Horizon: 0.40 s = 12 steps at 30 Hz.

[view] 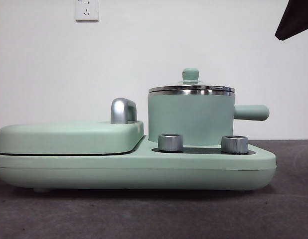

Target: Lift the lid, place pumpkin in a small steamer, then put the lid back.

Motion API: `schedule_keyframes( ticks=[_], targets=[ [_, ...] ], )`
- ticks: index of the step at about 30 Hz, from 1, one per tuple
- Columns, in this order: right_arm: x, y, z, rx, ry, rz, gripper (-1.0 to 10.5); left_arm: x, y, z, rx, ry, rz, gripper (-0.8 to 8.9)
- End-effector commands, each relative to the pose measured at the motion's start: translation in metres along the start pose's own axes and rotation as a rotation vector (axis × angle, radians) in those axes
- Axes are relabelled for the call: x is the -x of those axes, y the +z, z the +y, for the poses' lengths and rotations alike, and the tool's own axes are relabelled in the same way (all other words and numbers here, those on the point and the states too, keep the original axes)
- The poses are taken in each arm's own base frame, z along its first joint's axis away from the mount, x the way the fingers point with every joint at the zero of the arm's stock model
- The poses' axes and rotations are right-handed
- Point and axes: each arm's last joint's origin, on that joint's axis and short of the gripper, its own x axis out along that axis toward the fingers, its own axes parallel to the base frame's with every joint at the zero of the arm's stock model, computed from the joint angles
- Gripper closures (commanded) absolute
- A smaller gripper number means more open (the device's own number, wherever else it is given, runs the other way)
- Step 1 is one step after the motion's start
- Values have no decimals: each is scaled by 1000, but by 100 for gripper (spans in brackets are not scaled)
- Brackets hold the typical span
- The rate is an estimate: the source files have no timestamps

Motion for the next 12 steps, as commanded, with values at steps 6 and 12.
schedule_keyframes(
  ticks=[6, 12],
  targets=[
    [0, 3, 1, 11, 6, -14, 928, 3, 2, 0, -68, -1, -30, 807],
    [0, 3, 1, 11, 6, -15, 928, -7, -20, 18, -73, 90, -141, 807]
  ],
)
